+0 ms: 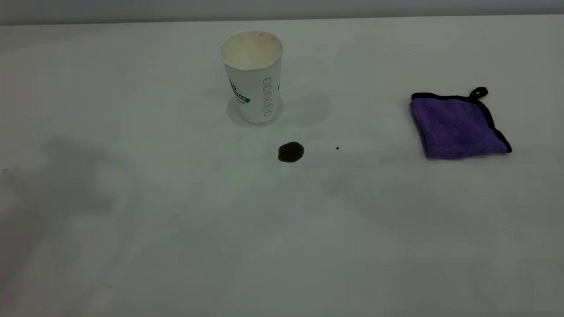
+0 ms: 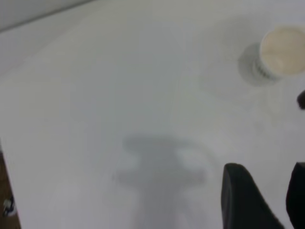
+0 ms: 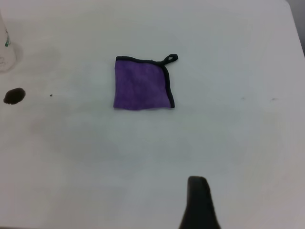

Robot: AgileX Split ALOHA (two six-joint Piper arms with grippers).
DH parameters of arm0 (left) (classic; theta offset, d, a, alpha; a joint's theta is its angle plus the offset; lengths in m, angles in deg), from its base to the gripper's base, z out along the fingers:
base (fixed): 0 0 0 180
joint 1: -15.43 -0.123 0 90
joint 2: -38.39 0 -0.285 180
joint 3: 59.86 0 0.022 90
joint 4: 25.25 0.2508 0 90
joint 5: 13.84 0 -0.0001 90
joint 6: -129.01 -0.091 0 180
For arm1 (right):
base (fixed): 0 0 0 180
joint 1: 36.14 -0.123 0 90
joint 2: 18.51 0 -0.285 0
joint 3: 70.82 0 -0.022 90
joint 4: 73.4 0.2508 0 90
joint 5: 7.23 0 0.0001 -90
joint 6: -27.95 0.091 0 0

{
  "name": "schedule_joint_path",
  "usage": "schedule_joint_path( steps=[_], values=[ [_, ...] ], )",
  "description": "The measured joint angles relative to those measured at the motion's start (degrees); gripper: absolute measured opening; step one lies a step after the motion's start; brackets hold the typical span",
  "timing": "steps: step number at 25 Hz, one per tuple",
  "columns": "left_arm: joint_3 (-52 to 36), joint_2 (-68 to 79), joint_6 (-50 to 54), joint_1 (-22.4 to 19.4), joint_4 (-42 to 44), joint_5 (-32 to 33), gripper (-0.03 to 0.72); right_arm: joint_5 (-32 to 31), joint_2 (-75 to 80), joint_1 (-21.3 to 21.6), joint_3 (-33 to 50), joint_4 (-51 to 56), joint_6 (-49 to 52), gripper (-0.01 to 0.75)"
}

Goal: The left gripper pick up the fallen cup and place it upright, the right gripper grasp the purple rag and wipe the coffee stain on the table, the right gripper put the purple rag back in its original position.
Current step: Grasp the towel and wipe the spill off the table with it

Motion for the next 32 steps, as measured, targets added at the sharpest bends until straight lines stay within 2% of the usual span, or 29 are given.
schedule_joint_path(
  steps=[6, 15, 19, 22, 29, 32],
  values=[
    [-15.5, -12.9, 0.8, 0.0, 0.3, 0.0, 0.241, 0.0, 0.0, 0.0, 0.0, 0.0, 0.0, 0.588],
    [-47.5, -33.5, 8.1, 0.0, 0.3, 0.0, 0.239, 0.0, 0.0, 0.0, 0.0, 0.0, 0.0, 0.588],
    [-58.3, -42.8, 8.1, 0.0, 0.3, -1.1, 0.239, 0.0, 0.0, 0.0, 0.0, 0.0, 0.0, 0.588],
    [-61.0, -51.3, 8.1, -0.7, 0.3, -2.6, 0.239, 0.0, 0.0, 0.0, 0.0, 0.0, 0.0, 0.588],
    [-61.5, -70.0, 8.0, -10.4, 0.4, -3.3, 0.239, 0.0, 0.0, 0.0, 0.0, 0.0, 0.0, 0.588],
    [-61.6, -74.3, 7.8, -12.9, 0.5, -3.1, 0.239, 0.0, 0.0, 0.0, 0.0, 0.0, 0.0, 0.588]
  ],
)
